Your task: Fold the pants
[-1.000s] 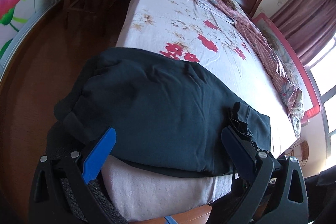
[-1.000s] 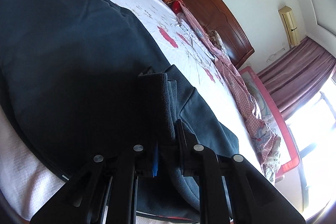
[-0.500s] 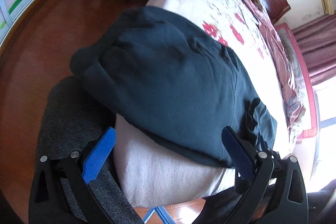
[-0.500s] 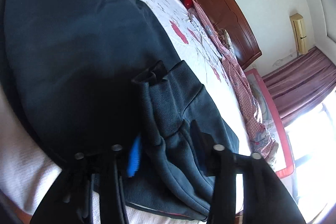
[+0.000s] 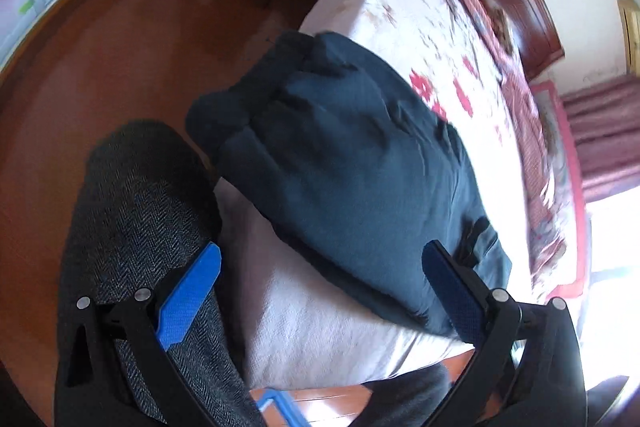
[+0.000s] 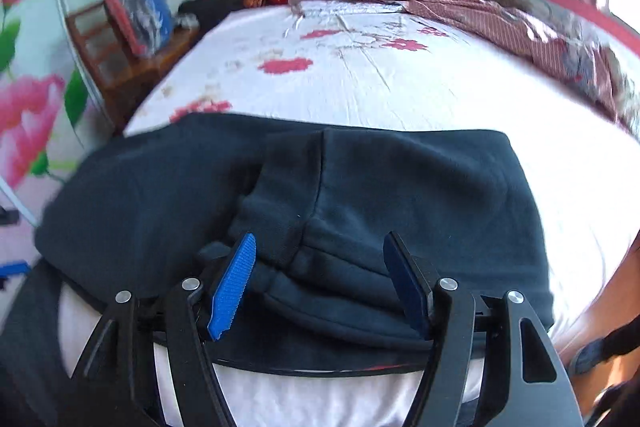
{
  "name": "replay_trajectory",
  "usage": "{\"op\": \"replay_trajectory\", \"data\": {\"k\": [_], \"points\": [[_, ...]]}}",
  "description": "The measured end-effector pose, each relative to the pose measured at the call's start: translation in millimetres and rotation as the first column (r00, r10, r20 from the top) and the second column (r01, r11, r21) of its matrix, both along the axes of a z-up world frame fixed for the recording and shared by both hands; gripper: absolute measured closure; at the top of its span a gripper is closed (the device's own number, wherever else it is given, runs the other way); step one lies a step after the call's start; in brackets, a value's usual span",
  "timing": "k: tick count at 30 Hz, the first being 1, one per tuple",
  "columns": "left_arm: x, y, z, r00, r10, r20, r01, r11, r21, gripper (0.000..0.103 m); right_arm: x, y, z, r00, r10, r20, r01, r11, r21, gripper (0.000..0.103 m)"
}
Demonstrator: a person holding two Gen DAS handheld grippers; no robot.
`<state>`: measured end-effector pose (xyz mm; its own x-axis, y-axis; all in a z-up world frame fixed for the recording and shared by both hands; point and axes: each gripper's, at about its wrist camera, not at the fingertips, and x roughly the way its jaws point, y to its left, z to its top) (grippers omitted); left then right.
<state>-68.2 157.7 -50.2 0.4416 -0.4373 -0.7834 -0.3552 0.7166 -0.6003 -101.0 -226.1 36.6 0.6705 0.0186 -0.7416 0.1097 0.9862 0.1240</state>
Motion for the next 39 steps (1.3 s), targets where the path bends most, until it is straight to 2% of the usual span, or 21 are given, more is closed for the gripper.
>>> {"op": "replay_trajectory", "data": {"k": [2,4,6,7,11,12,16,17,23,27,28,30,32,33,35,37,39], "points": [[1.7,17.9,-15.1,0.998,0.063,-0.012,-0.064,0.991,-0.117,0.002,-15.0,-11.9,-0.3,0.998,-0.062,0.033,0.056,0.985,0.161,0.037],[2.3,28.4,-34.5,0.992,0.123,-0.012,-0.122,0.967,-0.225,0.002,-26.2,-21.8,-7.9,0.99,-0.131,0.051,0.113,0.956,0.27,0.037],[2.3,34.8,-61.2,0.983,0.165,-0.079,-0.181,0.937,-0.299,0.002,-32.5,-24.7,-21.3,0.986,-0.165,0.027,0.145,0.924,0.354,0.037],[1.5,35.5,-71.9,0.98,0.177,-0.086,-0.196,0.918,-0.345,0.002,-31.6,-21.9,-27.1,0.988,-0.156,0.019,0.138,0.916,0.376,0.037],[8.2,32.8,-102.6,0.978,0.185,-0.1,-0.21,0.879,-0.428,0.002,-25.5,-13.3,-31.3,0.991,-0.131,-0.001,0.121,0.917,0.379,0.037],[12.5,32.8,-107.8,0.975,0.194,-0.109,-0.222,0.876,-0.429,0.002,-29.3,-15.5,-32.2,0.99,-0.142,-0.007,0.135,0.919,0.372,0.037],[28.8,29.6,-112.7,0.982,0.185,-0.048,-0.188,0.897,-0.401,0.002,-26.1,-15.5,-36.3,0.989,-0.148,-0.008,0.139,0.911,0.387,0.037],[33.4,28.7,-116.3,0.982,0.188,-0.034,-0.186,0.893,-0.41,0.002,-25.4,-14.6,-37.8,0.99,-0.143,-0.013,0.137,0.91,0.39,0.037],[44.6,21.4,-137.8,0.974,0.226,-0.008,-0.198,0.832,-0.519,0.002,-26.5,-14.8,-39.6,0.989,-0.146,-0.021,0.143,0.911,0.388,0.037],[47.9,22.9,-131.1,0.968,0.249,0.035,-0.189,0.814,-0.549,0.003,-27.2,-14.4,-43.7,0.988,-0.152,-0.036,0.154,0.908,0.39,0.037],[48.7,25.6,-126.4,0.964,0.26,0.053,-0.186,0.805,-0.563,0.009,-26.9,-14.6,-44.1,0.987,-0.154,-0.038,0.156,0.906,0.392,0.037],[49.9,31.4,-123.3,0.957,0.284,0.066,-0.193,0.789,-0.584,0.014,-27.0,-15.3,-45.2,0.987,-0.158,-0.041,0.161,0.902,0.4,0.037],[51.4,34.7,-125.0,0.952,0.298,0.063,-0.201,0.771,-0.605,0.033,-27.1,-17.0,-46.7,0.985,-0.167,-0.047,0.171,0.896,0.41,0.037],[52.8,34.9,-126.2,0.952,0.298,0.065,-0.199,0.769,-0.607,0.036,-27.4,-16.9,-46.7,0.985,-0.166,-0.047,0.17,0.896,0.41,0.037],[54.7,33.4,-128.9,0.958,0.278,0.068,-0.188,0.79,-0.583,0.054,-28.4,-18.1,-46.1,0.985,-0.167,-0.04,0.169,0.896,0.41,0.037],[47.0,37.2,-130.7,0.956,0.286,0.067,-0.196,0.792,-0.579,0.06,-29.2,-20.3,-45.0,0.984,-0.172,-0.037,0.172,0.894,0.415,0.037],[47.0,37.7,-117.6,0.956,0.284,0.076,-0.202,0.823,-0.532,0.072,-32.1,-23.6,-44.9,0.983,-0.183,-0.029,0.178,0.889,0.421,0.037]]}}
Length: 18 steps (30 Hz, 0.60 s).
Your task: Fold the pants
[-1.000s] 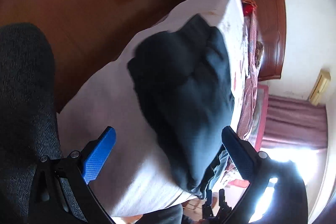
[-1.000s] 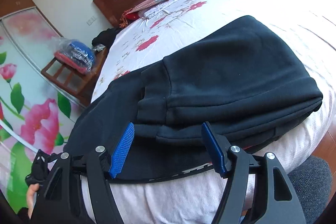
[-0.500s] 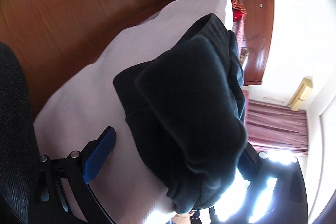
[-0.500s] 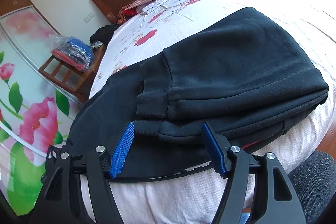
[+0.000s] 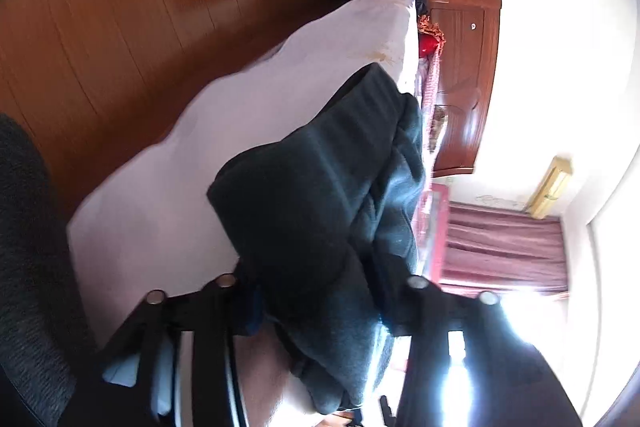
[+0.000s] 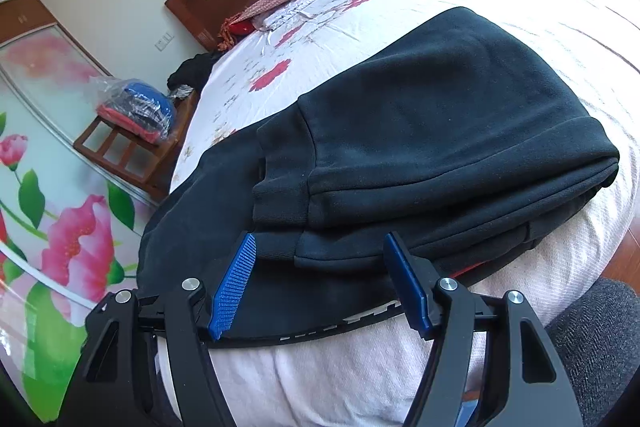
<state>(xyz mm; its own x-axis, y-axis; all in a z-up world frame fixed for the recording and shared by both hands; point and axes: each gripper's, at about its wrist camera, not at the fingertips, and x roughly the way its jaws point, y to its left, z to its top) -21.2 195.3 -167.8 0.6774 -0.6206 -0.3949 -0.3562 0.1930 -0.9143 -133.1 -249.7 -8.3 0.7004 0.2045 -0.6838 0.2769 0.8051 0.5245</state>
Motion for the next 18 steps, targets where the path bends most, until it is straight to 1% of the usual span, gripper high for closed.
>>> {"op": "replay_trajectory", "data": {"k": [1,4,5,7,10,11,12,13,14,15,16,18], "points": [[-3.7,1.3,9.3,1.0,0.004,0.008,-0.004,1.0,0.013,0.077,-0.9,-2.0,-0.8,1.0,-0.005,0.001,0.005,1.0,0.007,0.037],[-1.4,-1.8,56.9,0.998,-0.019,0.058,0.011,0.992,0.126,0.08,-3.6,-6.8,-4.4,1.0,-0.019,0.007,0.018,0.999,0.035,0.037],[0.0,-4.2,70.6,0.997,-0.024,0.074,0.013,0.989,0.148,0.08,-4.0,-7.3,-4.9,1.0,-0.023,0.007,0.023,0.999,0.039,0.037],[7.4,-15.0,104.6,0.993,-0.056,0.105,0.03,0.972,0.233,0.081,-8.1,-12.3,-4.3,0.999,-0.044,0.018,0.043,0.998,0.049,0.037],[20.2,-41.3,161.1,0.977,-0.13,0.17,0.064,0.936,0.347,0.081,-17.0,-24.0,0.8,0.993,-0.113,0.035,0.112,0.993,0.039,0.037],[25.5,-58.7,185.1,0.964,-0.175,0.198,0.079,0.907,0.414,0.081,-20.7,-29.3,3.3,0.988,-0.148,0.037,0.147,0.989,0.031,0.037],[29.5,-73.5,202.4,0.952,-0.214,0.218,0.091,0.88,0.466,0.081,-26.3,-36.3,5.3,0.982,-0.18,0.052,0.178,0.983,0.046,0.037],[31.9,-89.3,220.7,0.932,-0.265,0.246,0.109,0.854,0.508,0.081,-31.4,-43.7,6.4,0.977,-0.204,0.065,0.199,0.977,0.077,0.037],[35.5,-111.1,240.2,0.905,-0.326,0.275,0.126,0.821,0.558,0.081,-37.5,-51.6,7.3,0.969,-0.235,0.072,0.227,0.969,0.102,0.037],[37.1,-133.6,257.3,0.875,-0.383,0.295,0.133,0.778,0.614,0.081,-45.2,-59.8,8.3,0.96,-0.266,0.083,0.255,0.959,0.127,0.037],[38.2,-160.2,273.2,0.837,-0.448,0.315,0.142,0.732,0.666,0.081,-52.2,-67.1,8.6,0.953,-0.289,0.094,0.272,0.949,0.157,0.037],[37.7,-207.9,291.8,0.762,-0.554,0.336,0.157,0.661,0.734,0.081,-68.2,-82.3,9.3,0.934,-0.34,0.107,0.314,0.927,0.207,0.037]]}}
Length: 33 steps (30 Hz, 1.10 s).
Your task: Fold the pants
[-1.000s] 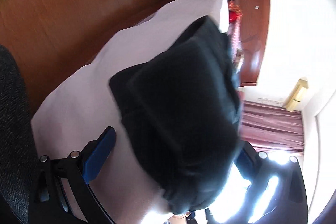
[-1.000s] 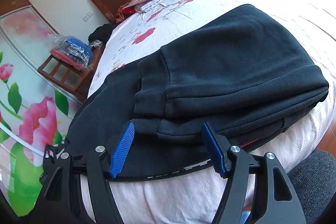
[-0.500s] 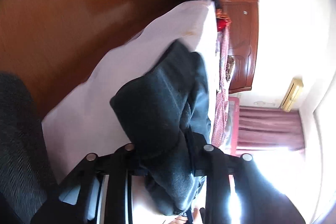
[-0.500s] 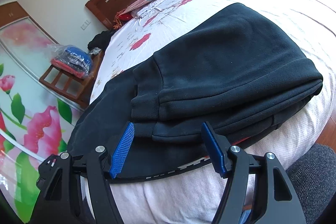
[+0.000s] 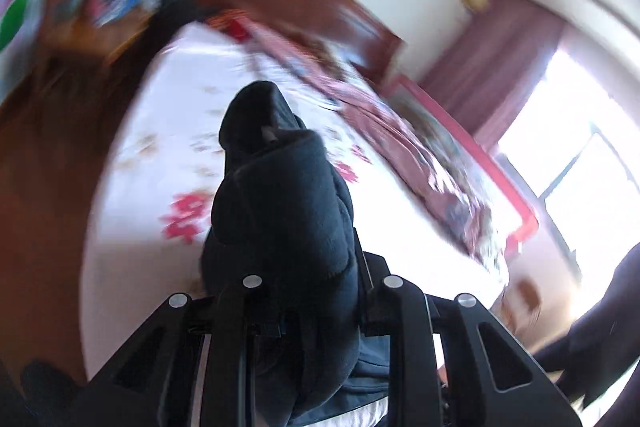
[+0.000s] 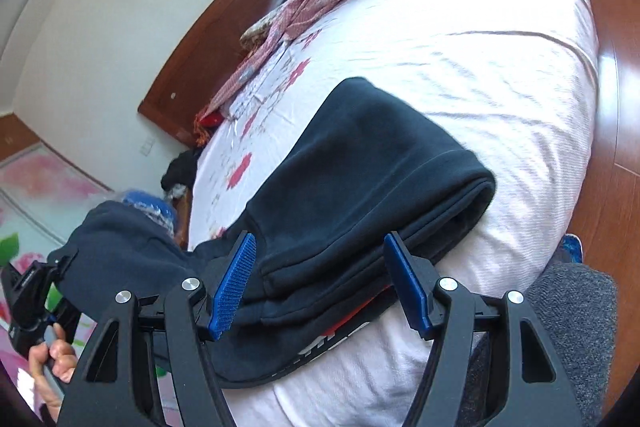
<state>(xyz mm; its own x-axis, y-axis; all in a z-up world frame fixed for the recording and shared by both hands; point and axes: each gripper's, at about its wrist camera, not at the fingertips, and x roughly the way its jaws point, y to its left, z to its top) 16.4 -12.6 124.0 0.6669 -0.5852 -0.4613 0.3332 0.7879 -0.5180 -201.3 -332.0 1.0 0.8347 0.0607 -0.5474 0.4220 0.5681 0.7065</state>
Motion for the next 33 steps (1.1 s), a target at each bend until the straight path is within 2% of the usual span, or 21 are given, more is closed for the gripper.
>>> {"op": "replay_trajectory", "data": {"k": [4,7,9,10,11,13,14,15,16,17,19,20,21,22,24,26,27,28,30,31,33], "points": [[-9.7,-94.3,6.8,0.982,-0.182,0.056,0.175,0.978,0.111,0.081,-31.4,-25.7,2.8,0.996,-0.081,0.033,0.08,0.996,0.031,0.037],[-38.7,-152.9,-15.6,0.949,-0.31,0.065,0.291,0.935,0.205,0.081,-54.6,-43.5,2.4,0.99,-0.134,0.04,0.132,0.991,0.036,0.037],[-54.2,-192.2,-39.1,0.926,-0.374,0.049,0.346,0.894,0.285,0.081,-68.1,-54.9,-0.8,0.985,-0.167,0.039,0.165,0.985,0.047,0.037],[-61.5,-210.8,-52.8,0.914,-0.403,0.038,0.369,0.867,0.335,0.077,-74.2,-60.1,-2.8,0.982,-0.187,0.027,0.185,0.981,0.048,0.037],[-79.3,-228.7,-66.9,0.893,-0.45,0.025,0.403,0.823,0.401,0.068,-79.3,-64.4,-4.7,0.98,-0.2,0.024,0.199,0.979,0.05,0.037],[-105.3,-260.6,-85.0,0.861,-0.508,-0.023,0.435,0.712,0.551,0.062,-86.6,-72.8,-8.6,0.974,-0.225,-0.006,0.225,0.973,0.045,0.037],[-122.6,-270.6,-90.7,0.831,-0.556,-0.037,0.461,0.648,0.607,0.06,-87.0,-75.6,-9.3,0.973,-0.229,-0.021,0.23,0.972,0.04,0.037],[-137.3,-276.4,-89.7,0.813,-0.581,-0.019,0.453,0.612,0.648,0.059,-88.6,-78.2,-9.1,0.973,-0.232,-0.025,0.232,0.972,0.043,0.037],[-151.8,-274.8,-81.0,0.803,-0.596,0.016,0.428,0.595,0.68,0.051,-89.8,-81.5,-7.7,0.972,-0.234,-0.032,0.236,0.971,0.046,0.037],[-166.7,-264.1,-68.8,0.778,-0.627,0.042,0.441,0.592,0.675,0.033,-89.6,-82.7,-6.0,0.973,-0.229,-0.038,0.23,0.972,0.042,0.037],[-192.1,-241.7,-40.2,0.754,-0.652,0.075,0.468,0.615,0.634,0.016,-82.0,-83.4,0.1,0.98,-0.193,-0.043,0.195,0.98,0.049,0.037],[-201.1,-223.6,-29.4,0.754,-0.651,0.094,0.461,0.626,0.629,0.011,-73.8,-81.0,2.6,0.985,-0.167,-0.044,0.17,0.984,0.057,0.037],[-205.1,-211.7,-25.7,0.76,-0.642,0.103,0.448,0.632,0.633,0.011,-66.0,-77.4,7.8,0.99,-0.135,-0.035,0.137,0.989,0.06,0.037],[-204.7,-196.4,-21.5,0.777,-0.621,0.102,0.427,0.639,0.64,0.011,-57.0,-70.7,14.7,0.994,-0.104,-0.024,0.105,0.993,0.048,0.037],[-190.7,-158.4,-18.5,0.832,-0.549,0.087,0.373,0.668,0.644,0.009,-39.1,-57.6,29.7,0.998,-0.054,-0.023,0.053,0.998,-0.032,0.037],[-170.4,-119.3,-19.2,0.891,-0.447,0.072,0.302,0.706,0.64,0.009,-21.3,-47.2,40.4,1.0,0.014,-0.017,-0.015,0.997,-0.078,0.037],[-162.5,-99.9,-18.0,0.916,-0.396,0.065,0.272,0.731,0.626,0.009,-10.9,-42.4,44.8,0.998,0.037,-0.043,-0.041,0.994,-0.101,0.037],[-143.8,-86.1,-25.2,0.932,-0.357,0.058,0.253,0.757,0.603,0.009,-2.2,-37.5,49.6,0.997,0.057,-0.045,-0.063,0.99,-0.127,0.037],[-140.2,-50.7,-27.0,0.965,-0.254,0.059,0.183,0.821,0.54,0.007,13.1,-27.6,56.3,0.995,0.079,-0.058,-0.087,0.984,-0.154,0.037],[-134.0,-38.6,-34.1,0.976,-0.214,0.048,0.159,0.843,0.513,0.005,19.5,-23.8,57.1,0.994,0.088,-0.066,-0.098,0.982,-0.163,0.037],[-119.0,-33.5,-53.2,0.983,-0.182,0.012,0.156,0.872,0.464,0.005,30.6,-18.1,54.7,0.992,0.117,-0.048,-0.122,0.986,-0.116,0.037]]}}
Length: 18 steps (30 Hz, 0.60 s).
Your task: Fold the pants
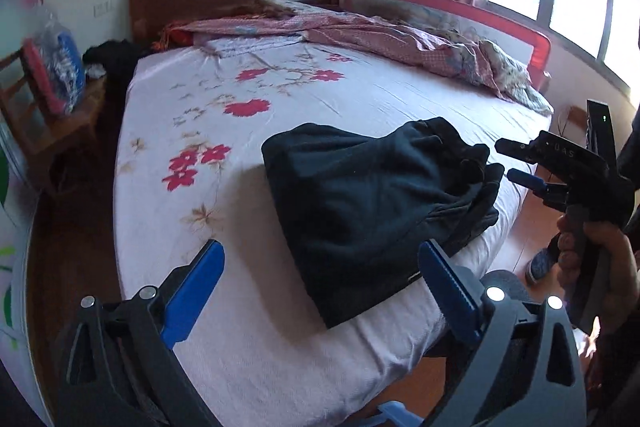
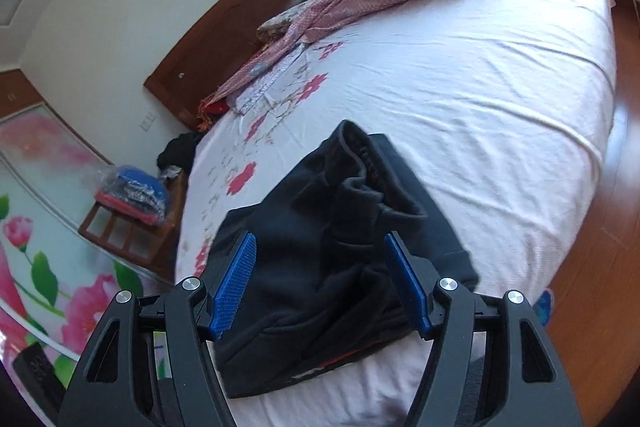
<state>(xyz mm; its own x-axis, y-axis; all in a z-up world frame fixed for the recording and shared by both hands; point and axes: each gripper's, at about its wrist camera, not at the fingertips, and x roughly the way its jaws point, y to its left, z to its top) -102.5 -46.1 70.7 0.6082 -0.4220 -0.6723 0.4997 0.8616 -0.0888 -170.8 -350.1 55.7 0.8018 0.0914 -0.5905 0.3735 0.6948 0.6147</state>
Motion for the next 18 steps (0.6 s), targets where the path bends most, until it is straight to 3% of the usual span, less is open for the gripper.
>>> {"op": "replay_trajectory", "data": {"k": [7,8,10,11,18], "points": [[10.8,-18.5,-20.6,0.999,-0.05,-0.004,0.05,0.998,-0.027,0.005,32.0,10.5,-19.7,0.982,-0.074,-0.176,0.061,0.995,-0.077,0.04],[11.4,-20.1,-23.6,0.998,-0.056,-0.012,0.055,0.998,-0.03,0.005,36.8,10.8,-23.7,0.974,-0.096,-0.207,0.077,0.992,-0.099,0.045],[13.4,-21.0,-32.1,0.998,-0.055,-0.043,0.053,0.998,-0.037,0.005,45.6,7.6,-33.8,0.96,-0.12,-0.251,0.092,0.988,-0.121,0.085],[14.2,-20.9,-34.7,0.997,-0.05,-0.059,0.048,0.998,-0.04,0.005,46.9,6.3,-37.7,0.956,-0.115,-0.271,0.082,0.988,-0.13,0.089],[22.3,-12.7,-39.2,0.995,-0.009,-0.095,0.001,0.996,-0.088,0.005,3.3,7.5,4.0,0.988,-0.05,-0.149,0.038,0.996,-0.084,0.093]]}}
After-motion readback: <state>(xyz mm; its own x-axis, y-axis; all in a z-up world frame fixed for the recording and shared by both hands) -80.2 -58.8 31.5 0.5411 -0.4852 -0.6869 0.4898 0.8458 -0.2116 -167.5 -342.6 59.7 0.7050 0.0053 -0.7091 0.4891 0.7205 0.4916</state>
